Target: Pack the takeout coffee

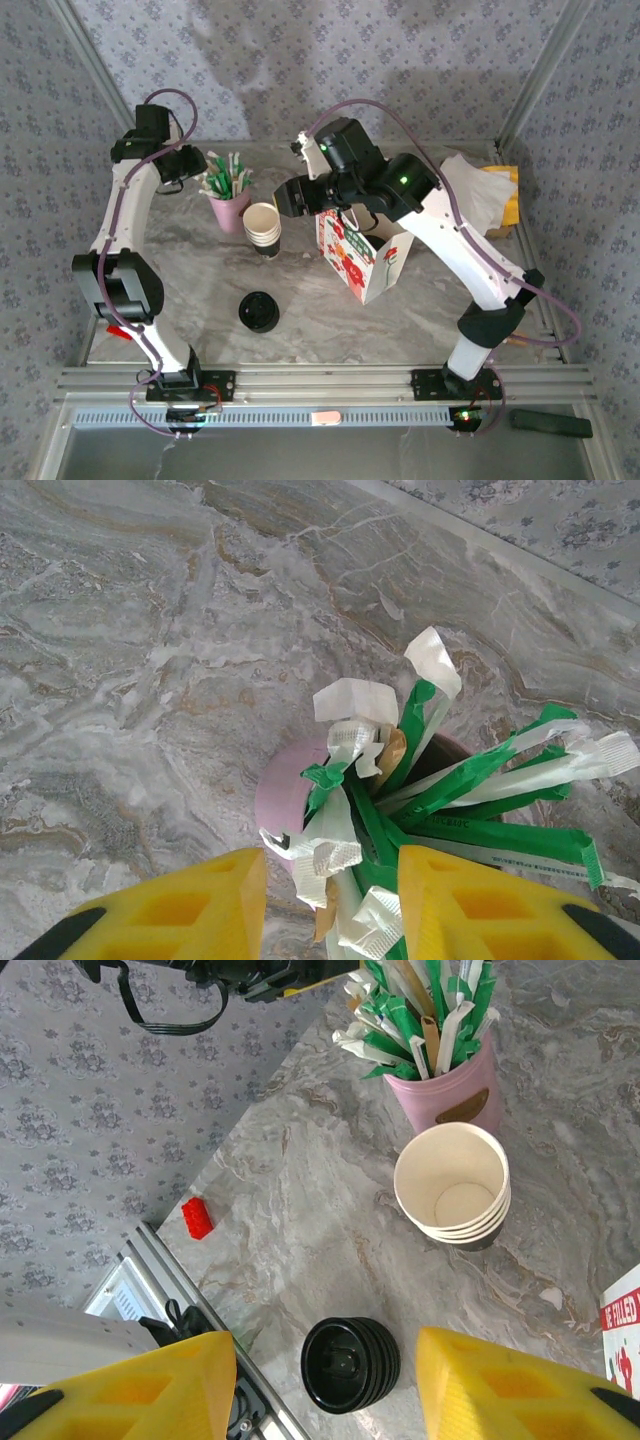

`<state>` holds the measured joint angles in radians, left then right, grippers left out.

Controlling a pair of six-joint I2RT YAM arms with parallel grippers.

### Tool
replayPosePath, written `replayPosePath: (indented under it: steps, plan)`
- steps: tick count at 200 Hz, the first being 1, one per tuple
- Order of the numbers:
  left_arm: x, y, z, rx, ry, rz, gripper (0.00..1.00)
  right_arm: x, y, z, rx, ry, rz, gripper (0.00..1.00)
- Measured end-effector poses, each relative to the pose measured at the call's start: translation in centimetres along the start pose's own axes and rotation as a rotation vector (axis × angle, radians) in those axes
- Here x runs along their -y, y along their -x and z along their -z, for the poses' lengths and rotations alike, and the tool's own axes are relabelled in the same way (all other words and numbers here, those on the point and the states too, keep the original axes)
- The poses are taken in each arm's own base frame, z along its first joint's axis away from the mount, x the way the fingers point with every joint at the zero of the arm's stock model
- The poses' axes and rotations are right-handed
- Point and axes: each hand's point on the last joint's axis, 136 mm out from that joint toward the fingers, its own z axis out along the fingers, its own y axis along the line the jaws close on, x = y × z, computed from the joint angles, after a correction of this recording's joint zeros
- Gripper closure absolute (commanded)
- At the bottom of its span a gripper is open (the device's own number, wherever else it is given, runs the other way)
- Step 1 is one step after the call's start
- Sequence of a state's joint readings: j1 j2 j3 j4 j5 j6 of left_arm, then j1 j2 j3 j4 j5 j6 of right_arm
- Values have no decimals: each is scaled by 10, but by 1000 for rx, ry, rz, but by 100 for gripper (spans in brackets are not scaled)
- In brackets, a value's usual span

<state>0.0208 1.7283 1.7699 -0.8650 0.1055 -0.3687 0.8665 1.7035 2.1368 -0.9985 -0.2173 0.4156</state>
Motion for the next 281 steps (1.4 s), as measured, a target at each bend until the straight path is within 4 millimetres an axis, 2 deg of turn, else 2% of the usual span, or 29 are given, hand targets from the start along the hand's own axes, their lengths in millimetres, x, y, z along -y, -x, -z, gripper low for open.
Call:
replayPosePath:
  steps: [73, 113, 139, 197, 233, 277, 281]
  plan:
    - [2, 0, 0, 0, -8, 17, 81, 2, -3, -3, -10, -4, -10, 49]
    - [3, 1, 0, 0, -13, 17, 86, 1, -4, -3, -12, -2, -12, 48]
    - [3, 1, 0, 0, -15, 17, 95, -1, -4, -3, -13, 0, -13, 49]
    - [6, 7, 5, 19, -24, 23, 100, -3, -6, -4, -16, 4, -10, 49]
    - [13, 16, 24, 69, -33, 36, 100, -3, -6, -4, -16, 3, -9, 48]
    - [31, 23, 75, 187, -35, 20, 100, -2, -5, 0, -13, -7, -9, 48]
    - [33, 24, 79, 197, -37, 17, 95, -3, -4, 1, -12, -6, -8, 48]
